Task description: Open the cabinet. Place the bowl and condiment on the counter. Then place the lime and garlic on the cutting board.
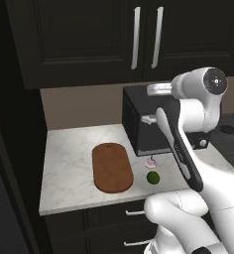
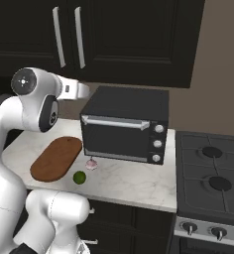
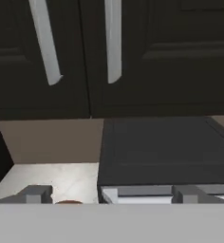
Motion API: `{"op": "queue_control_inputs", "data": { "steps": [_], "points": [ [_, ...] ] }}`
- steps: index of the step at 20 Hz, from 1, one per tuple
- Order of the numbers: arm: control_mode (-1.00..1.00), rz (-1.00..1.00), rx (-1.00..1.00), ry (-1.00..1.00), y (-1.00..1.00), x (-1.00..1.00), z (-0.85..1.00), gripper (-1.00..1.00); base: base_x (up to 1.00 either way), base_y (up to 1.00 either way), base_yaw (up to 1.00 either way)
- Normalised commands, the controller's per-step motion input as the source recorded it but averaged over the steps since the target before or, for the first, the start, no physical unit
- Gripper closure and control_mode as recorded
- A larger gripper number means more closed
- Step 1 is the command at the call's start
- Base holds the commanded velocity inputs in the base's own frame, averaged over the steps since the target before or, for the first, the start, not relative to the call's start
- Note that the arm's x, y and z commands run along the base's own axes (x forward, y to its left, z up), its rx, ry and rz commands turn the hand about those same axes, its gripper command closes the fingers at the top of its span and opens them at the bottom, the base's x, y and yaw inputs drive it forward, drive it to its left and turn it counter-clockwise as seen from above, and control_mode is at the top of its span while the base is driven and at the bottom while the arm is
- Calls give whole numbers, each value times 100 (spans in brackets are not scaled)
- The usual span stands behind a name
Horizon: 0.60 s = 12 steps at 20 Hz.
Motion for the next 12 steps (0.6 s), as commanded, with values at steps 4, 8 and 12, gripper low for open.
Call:
{"op": "queue_control_inputs", "data": {
  "steps": [4, 8, 12],
  "points": [
    [-100, -1, 0, -20, -2, -11, 45, -100, 0, 0, 0],
    [-100, -2, 0, -19, -2, -8, 38, -100, 0, 0, 0],
    [-100, -3, 0, -9, -1, 0, 31, -100, 0, 0, 0]
  ]
}}
